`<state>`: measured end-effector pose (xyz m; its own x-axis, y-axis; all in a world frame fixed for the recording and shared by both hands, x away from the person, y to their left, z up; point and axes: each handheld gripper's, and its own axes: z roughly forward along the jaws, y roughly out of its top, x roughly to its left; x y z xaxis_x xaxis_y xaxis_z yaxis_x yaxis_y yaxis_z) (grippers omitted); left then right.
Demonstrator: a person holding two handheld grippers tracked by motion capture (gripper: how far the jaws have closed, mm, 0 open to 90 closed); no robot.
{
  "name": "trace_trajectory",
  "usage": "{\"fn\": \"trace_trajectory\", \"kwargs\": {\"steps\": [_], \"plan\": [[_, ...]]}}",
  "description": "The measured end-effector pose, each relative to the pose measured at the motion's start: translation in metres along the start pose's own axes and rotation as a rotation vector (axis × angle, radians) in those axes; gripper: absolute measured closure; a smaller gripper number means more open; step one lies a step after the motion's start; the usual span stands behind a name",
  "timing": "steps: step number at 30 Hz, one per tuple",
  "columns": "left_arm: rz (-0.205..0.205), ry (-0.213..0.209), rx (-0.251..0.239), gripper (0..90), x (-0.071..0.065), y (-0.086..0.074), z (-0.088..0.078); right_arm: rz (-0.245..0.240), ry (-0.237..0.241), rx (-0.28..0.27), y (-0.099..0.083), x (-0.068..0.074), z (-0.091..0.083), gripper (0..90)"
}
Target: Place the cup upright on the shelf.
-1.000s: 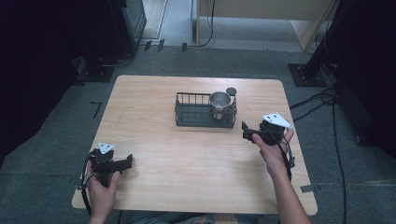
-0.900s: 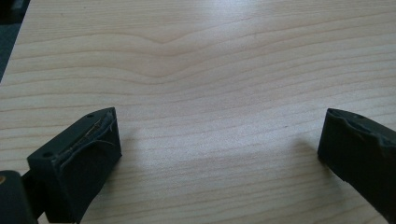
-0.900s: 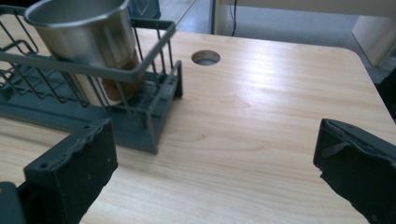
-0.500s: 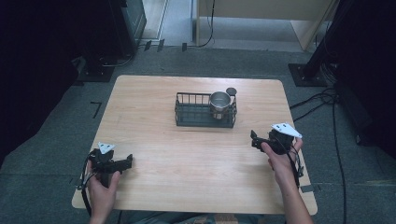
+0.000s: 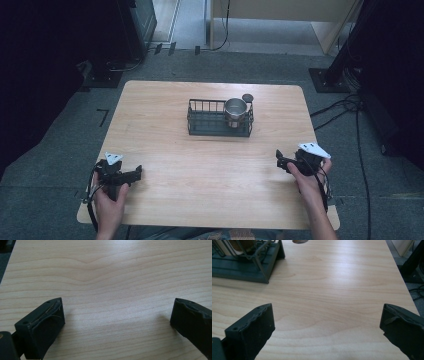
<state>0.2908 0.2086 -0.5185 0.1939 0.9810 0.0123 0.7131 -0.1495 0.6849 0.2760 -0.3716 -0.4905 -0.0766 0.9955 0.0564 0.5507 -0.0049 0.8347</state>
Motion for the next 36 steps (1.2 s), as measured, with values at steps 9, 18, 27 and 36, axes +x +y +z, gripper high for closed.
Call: {"fn": "trace_trajectory", "kwargs": {"steps": [9,18,27,36], "plan": [[0.001,0.000,0.000,0.0,0.000,0.000,0.000,0.015,-0.018,0.030,-0.017,-0.012,-0.006,0.0],[0.001,0.000,0.001,0.0,0.000,0.000,0.000,0.022,-0.036,0.072,-0.036,-0.022,-0.013,0.0],[0.001,0.000,0.001,0.0,0.000,0.000,0.000,0.014,-0.073,0.114,-0.050,-0.029,-0.017,0.0],[0.001,0.000,0.001,0.0,0.000,0.000,0.000,-0.001,-0.071,0.190,-0.057,-0.034,-0.023,0.0]]}}
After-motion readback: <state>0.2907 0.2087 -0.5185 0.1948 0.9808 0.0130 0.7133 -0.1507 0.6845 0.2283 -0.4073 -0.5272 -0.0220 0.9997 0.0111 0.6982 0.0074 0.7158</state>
